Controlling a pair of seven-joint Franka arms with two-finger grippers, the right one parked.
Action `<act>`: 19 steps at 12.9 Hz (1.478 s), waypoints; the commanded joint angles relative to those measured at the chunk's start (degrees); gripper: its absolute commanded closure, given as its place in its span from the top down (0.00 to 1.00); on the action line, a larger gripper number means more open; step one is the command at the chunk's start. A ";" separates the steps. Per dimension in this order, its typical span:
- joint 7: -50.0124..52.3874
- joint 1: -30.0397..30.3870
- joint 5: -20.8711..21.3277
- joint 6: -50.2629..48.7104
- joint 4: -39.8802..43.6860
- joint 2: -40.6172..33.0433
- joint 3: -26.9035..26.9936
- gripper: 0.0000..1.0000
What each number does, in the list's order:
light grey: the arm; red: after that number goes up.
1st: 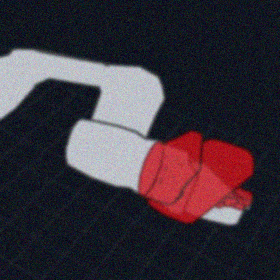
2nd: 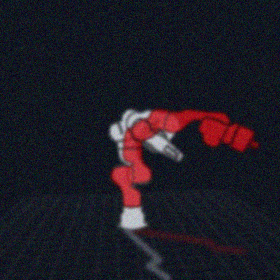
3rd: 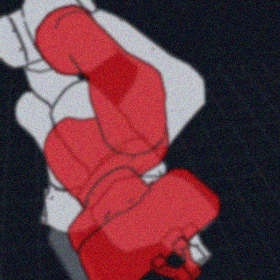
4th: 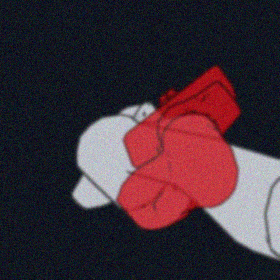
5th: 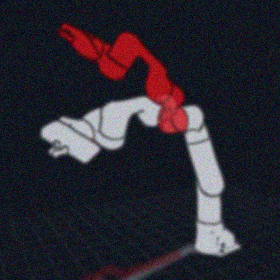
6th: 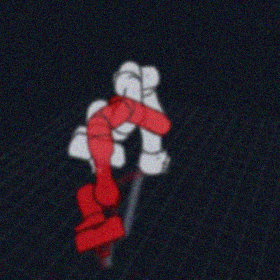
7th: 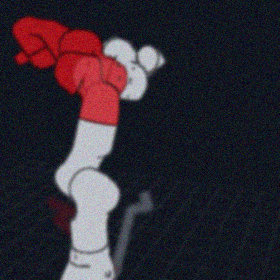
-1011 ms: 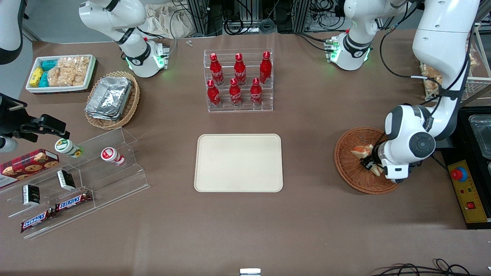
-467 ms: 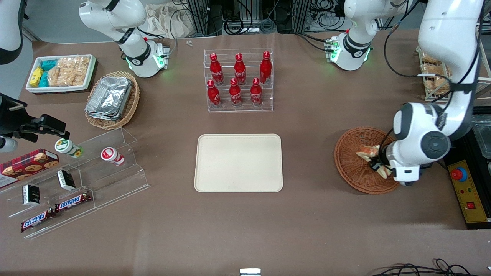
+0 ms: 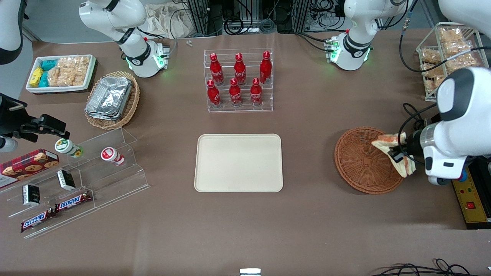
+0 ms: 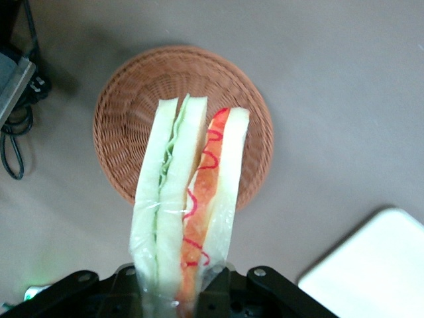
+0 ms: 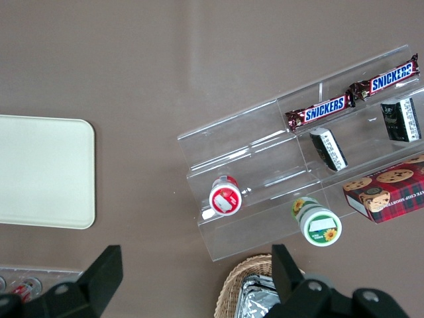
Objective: Place sandwich from basket to tray
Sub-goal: 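Carry the sandwich over the cream tray and lower it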
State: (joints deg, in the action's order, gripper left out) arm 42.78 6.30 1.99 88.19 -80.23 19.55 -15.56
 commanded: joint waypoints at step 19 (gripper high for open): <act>3.09 -20.62 15.05 30.72 2.89 31.59 -13.79 0.00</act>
State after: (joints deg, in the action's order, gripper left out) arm 43.64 -12.31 14.64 117.99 -79.23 49.26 -29.76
